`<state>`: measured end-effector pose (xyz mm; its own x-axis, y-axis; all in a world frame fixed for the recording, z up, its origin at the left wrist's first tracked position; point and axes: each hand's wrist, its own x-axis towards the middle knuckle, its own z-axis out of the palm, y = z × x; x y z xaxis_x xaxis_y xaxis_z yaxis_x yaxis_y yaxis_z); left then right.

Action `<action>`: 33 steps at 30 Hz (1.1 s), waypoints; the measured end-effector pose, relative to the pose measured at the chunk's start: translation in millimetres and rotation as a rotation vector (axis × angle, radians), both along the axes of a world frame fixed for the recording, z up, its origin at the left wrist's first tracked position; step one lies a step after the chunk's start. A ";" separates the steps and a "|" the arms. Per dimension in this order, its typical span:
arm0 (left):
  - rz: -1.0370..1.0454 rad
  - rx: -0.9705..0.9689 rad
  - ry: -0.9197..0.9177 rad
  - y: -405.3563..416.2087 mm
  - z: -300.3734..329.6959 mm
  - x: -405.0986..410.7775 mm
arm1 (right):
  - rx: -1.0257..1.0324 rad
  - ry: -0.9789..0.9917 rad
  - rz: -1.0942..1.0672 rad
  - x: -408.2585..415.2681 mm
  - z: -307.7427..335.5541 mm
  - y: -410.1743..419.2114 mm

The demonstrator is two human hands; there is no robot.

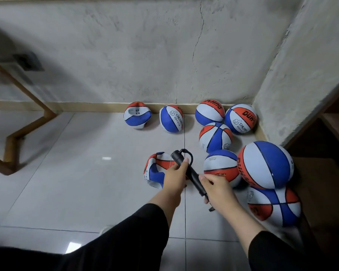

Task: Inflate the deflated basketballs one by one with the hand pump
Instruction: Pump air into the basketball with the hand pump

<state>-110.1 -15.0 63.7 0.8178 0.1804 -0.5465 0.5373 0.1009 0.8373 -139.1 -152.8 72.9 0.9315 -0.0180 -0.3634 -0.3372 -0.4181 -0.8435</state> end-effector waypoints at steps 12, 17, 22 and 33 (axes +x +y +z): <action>0.367 -0.142 -0.016 10.8 27.8 -13.3 | 0.281 0.126 -0.300 -45.4 -7.5 39.8; 0.400 -0.176 -0.034 14.3 30.2 -5.5 | 0.400 0.169 -0.479 -37.2 -7.5 58.7; 0.474 -0.219 0.012 16.0 25.3 4.8 | 0.408 0.167 -0.553 -24.2 -12.5 62.8; 0.608 -0.184 -0.004 16.8 27.9 33.7 | 0.181 0.161 -0.474 8.6 -17.5 40.8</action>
<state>-76.4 1.8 91.6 0.6010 0.5163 -0.6101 0.3359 0.5296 0.7789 -130.5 -112.0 55.4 0.7686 -0.3471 -0.5374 -0.5848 -0.0405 -0.8102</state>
